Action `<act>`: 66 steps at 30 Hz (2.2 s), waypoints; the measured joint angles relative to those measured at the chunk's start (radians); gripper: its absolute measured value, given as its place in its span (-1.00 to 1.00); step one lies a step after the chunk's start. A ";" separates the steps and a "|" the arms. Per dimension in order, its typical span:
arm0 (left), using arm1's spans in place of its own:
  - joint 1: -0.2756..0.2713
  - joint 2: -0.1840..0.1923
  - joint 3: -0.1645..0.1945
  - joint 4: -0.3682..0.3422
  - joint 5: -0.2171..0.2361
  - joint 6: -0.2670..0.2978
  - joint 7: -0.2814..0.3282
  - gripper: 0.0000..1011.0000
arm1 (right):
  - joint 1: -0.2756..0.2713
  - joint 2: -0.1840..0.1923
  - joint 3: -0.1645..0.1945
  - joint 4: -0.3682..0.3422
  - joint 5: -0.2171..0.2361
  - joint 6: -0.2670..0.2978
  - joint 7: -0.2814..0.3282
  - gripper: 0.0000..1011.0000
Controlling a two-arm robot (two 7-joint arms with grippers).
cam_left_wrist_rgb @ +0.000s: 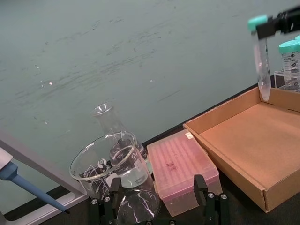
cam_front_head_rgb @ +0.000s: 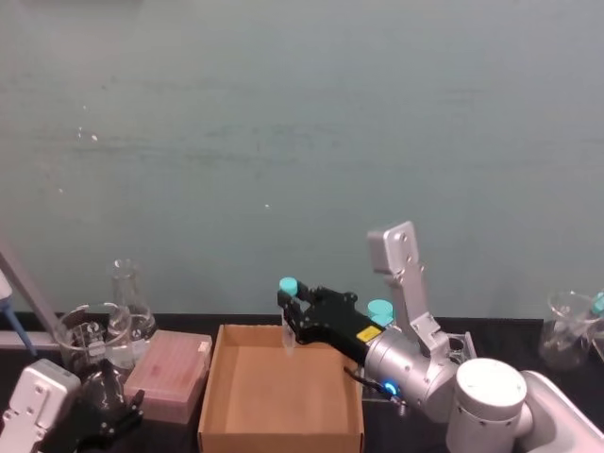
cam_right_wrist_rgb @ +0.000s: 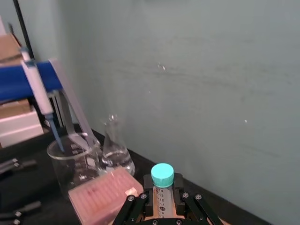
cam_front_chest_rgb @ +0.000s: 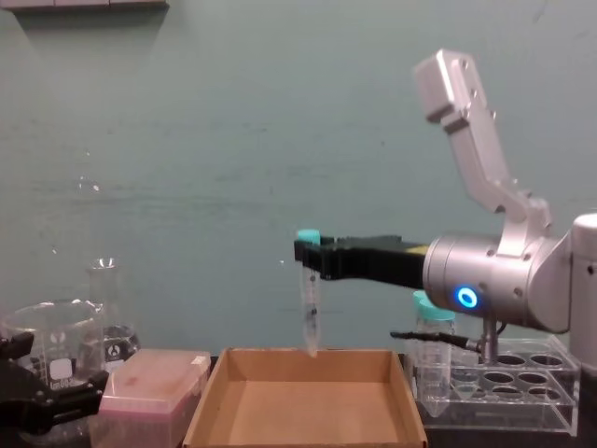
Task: Use the right hand to move the test tube from the test tube rack into the box.
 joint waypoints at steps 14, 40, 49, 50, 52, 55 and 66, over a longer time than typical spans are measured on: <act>0.000 0.000 0.000 0.000 0.000 0.000 0.000 0.98 | 0.007 -0.006 -0.003 0.023 -0.010 -0.005 -0.006 -0.33; 0.000 0.000 0.000 0.000 0.000 0.000 0.000 0.98 | -0.003 0.003 0.001 0.004 -0.005 -0.009 0.007 0.98; 0.000 0.000 0.000 0.000 0.000 0.000 0.000 0.98 | -0.120 0.105 0.098 -0.224 0.058 -0.129 0.049 0.98; 0.000 0.000 0.000 0.000 0.000 0.000 0.000 0.98 | -0.133 0.113 0.108 -0.243 0.061 -0.139 0.043 0.98; 0.000 0.000 0.000 0.000 0.000 0.000 0.000 0.98 | -0.161 0.131 0.130 -0.277 0.062 -0.158 0.024 0.98; 0.000 0.000 0.000 0.000 0.000 0.000 0.000 0.98 | -0.248 0.169 0.191 -0.343 0.036 -0.204 -0.048 0.98; 0.000 0.000 0.000 0.000 0.000 0.000 0.000 0.98 | -0.407 0.170 0.323 -0.365 -0.095 -0.174 -0.313 0.98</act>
